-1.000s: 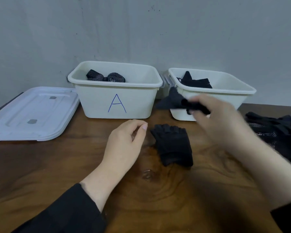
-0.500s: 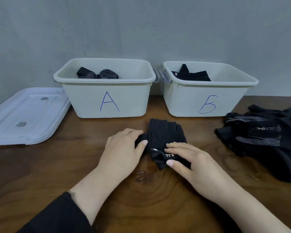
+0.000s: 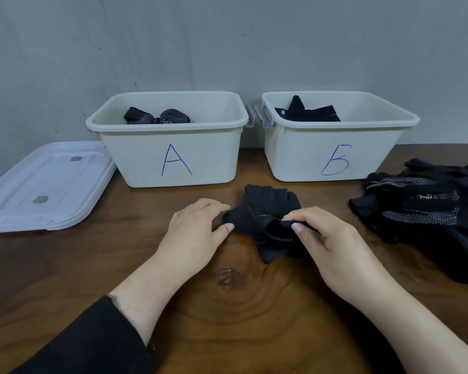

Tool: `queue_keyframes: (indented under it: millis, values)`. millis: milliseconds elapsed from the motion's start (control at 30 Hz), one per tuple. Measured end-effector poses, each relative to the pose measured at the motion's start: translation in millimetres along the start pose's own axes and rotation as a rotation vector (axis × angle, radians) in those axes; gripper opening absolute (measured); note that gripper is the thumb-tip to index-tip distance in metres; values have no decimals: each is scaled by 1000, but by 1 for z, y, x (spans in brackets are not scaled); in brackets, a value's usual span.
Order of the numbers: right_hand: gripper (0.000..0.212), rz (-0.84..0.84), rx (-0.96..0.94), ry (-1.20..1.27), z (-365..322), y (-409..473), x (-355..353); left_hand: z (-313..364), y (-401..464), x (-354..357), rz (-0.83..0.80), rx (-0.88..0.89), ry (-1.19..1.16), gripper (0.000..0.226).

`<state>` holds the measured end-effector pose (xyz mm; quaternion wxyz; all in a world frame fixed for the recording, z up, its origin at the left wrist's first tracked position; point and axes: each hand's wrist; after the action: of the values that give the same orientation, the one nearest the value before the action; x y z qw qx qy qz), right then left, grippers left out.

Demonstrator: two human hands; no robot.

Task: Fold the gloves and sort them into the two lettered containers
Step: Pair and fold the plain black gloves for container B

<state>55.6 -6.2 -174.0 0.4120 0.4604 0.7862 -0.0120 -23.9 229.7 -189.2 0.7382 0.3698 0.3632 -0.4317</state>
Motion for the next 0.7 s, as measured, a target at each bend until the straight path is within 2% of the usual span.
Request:
queue_keyframes:
  millis: [133,267,333,400,467,533,633,700]
  values:
    - [20,27,-51,-68,-1,2,-6,-1,1,-1,-8,6,16,39]
    - [17,-170,-32,-267,2,1,-10,-2,0,2,-7,29,57,38]
    - [15,-226,28,-255,2,-1,-10,-2,0,0,29,30,31,40]
    - [22,-203,82,-183,2,0,-10,1,0,-4,93,50,-64,41]
    - [26,-157,124,-123,2,1,-8,8,0,-6,93,200,-115,40]
    - [24,-112,155,-100,3,1,-4,17,-2,-2,-18,359,-71,43]
    - [19,5,218,-128,5,1,1,24,-3,9,-133,397,10,43]
    - [41,31,283,-226,6,2,1,23,-3,12,-165,368,45,42]
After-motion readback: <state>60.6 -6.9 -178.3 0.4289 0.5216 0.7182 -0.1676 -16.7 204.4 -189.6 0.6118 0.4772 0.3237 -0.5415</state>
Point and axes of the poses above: each hand's wrist, its own y-axis towards the middle knuckle, its own x-axis out of the palm, z = x × y, and after that the axes turned 3 degrees about z, right-handed
